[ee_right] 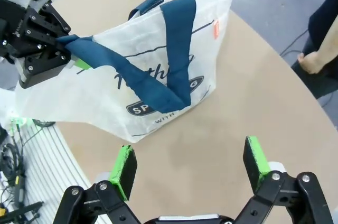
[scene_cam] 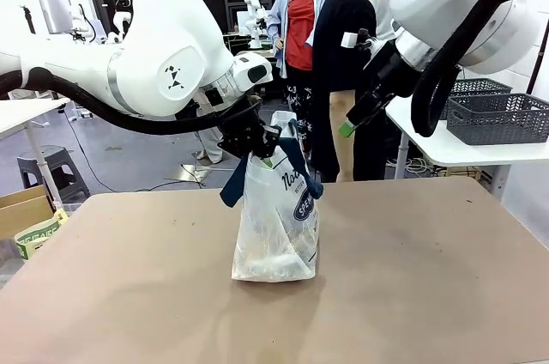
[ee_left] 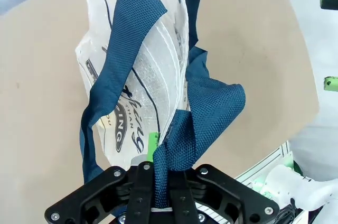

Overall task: Transfer purchased items from the store into the shopping bag.
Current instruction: Move the Reusable shopping bag to the right side of the table.

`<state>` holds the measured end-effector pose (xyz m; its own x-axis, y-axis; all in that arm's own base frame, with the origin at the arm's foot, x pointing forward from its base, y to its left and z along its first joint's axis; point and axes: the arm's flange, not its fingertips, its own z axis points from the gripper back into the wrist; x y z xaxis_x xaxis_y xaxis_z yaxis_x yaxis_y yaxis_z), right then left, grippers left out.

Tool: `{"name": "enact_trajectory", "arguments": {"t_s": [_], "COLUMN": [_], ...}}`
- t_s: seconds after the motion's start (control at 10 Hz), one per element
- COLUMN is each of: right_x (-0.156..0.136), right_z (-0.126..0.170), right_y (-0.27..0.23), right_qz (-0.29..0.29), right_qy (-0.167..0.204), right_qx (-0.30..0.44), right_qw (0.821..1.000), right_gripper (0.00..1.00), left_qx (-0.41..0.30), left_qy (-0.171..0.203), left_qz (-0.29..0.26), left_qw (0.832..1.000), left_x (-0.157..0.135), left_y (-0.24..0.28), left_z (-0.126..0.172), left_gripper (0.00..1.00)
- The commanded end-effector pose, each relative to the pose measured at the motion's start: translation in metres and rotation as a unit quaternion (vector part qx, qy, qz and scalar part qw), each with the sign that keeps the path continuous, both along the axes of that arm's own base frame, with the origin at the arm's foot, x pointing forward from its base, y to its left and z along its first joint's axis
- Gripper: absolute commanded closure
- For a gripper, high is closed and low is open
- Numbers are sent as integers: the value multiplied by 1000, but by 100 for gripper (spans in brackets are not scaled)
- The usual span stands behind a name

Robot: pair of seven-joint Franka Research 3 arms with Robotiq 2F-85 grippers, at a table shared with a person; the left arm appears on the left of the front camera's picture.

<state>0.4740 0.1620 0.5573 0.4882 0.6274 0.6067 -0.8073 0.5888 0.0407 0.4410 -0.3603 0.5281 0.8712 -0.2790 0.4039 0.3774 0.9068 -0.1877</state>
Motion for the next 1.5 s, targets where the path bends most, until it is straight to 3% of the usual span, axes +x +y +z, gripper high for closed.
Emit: {"name": "enact_trajectory", "arguments": {"t_s": [0.0, 0.2, 0.3, 0.4, 0.6, 0.8, 1.1, 1.4], "right_x": [3, 3, 3, 3, 3, 3, 3, 3], "right_z": [3, 3, 3, 3, 3, 3, 3, 3], "right_y": [4, 4, 4, 4, 4, 4, 4, 4], "right_qz": [-5, -5, -5, -5, -5, -5, -5, -5], "right_qy": [7, 7, 7, 7, 7, 7, 7, 7], "right_qx": [-6, -6, -6, -6, -6, -6, -6, -6], "right_qw": [1000, 1000, 1000, 1000, 1000, 1000, 1000, 1000], "right_gripper": [0, 0, 0, 0, 0, 0, 0, 0], "left_qx": [-6, 0, 43, 79, 140, 184, 199, 208], "left_qy": [-1, 0, -2, 25, 55, 63, 51, 67], "left_qz": [4, 0, 24, 36, 45, 45, 36, 47], "left_qw": [1000, 1000, 999, 996, 988, 980, 978, 975], "left_x": [-1, 0, 12, 23, 38, 55, 75, 64], "left_y": [2, 0, -3, -4, -12, -13, 18, 72], "left_z": [3, 0, 11, 24, 56, 80, 103, 117], "left_gripper": [100, 100, 100, 100, 100, 100, 100, 100]}}
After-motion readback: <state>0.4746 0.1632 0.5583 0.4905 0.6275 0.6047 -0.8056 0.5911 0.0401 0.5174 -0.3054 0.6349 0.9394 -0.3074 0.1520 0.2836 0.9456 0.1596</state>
